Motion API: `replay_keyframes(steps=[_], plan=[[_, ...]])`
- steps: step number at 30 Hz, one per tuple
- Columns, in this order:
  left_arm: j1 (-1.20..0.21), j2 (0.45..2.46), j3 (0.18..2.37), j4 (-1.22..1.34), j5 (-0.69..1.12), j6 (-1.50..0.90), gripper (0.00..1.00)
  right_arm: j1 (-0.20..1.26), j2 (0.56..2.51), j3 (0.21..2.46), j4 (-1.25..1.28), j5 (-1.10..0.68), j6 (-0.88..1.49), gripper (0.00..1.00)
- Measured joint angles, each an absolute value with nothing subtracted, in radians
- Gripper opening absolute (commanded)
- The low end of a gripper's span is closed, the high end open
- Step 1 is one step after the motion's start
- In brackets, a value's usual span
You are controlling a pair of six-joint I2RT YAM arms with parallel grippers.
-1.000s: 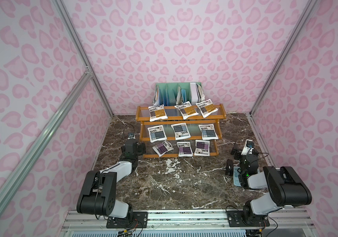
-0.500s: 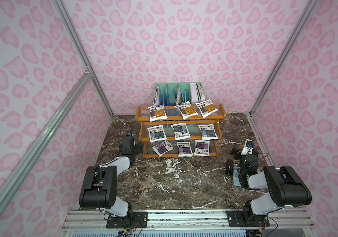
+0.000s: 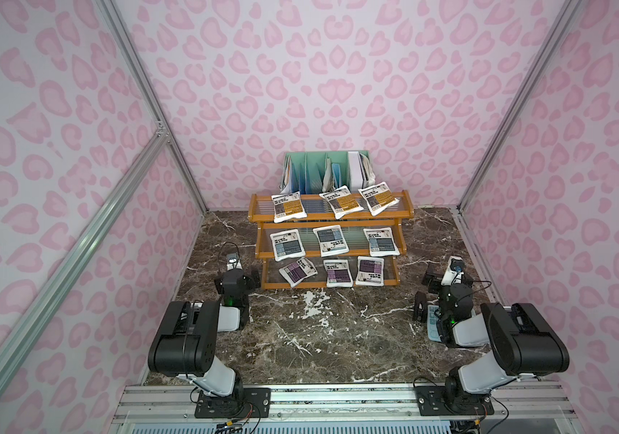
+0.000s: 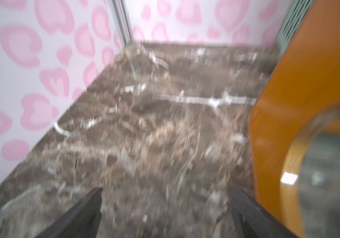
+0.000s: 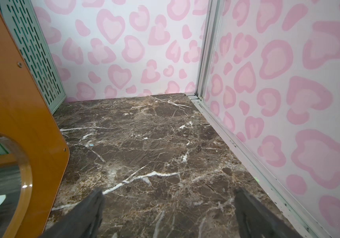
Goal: Place the bagged coffee beans on the shelf by color
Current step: Reset both arms
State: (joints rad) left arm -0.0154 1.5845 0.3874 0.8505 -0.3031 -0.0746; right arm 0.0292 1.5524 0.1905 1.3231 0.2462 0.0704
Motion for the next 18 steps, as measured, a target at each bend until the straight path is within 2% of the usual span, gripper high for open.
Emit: replay_keyframes(steps=[18], plan=[[-0.015, 1.547, 0.462, 0.738, -0.325, -0.102, 0.99, 0.029, 1.552, 0.196, 1.313, 0.243, 0.071, 0.99]])
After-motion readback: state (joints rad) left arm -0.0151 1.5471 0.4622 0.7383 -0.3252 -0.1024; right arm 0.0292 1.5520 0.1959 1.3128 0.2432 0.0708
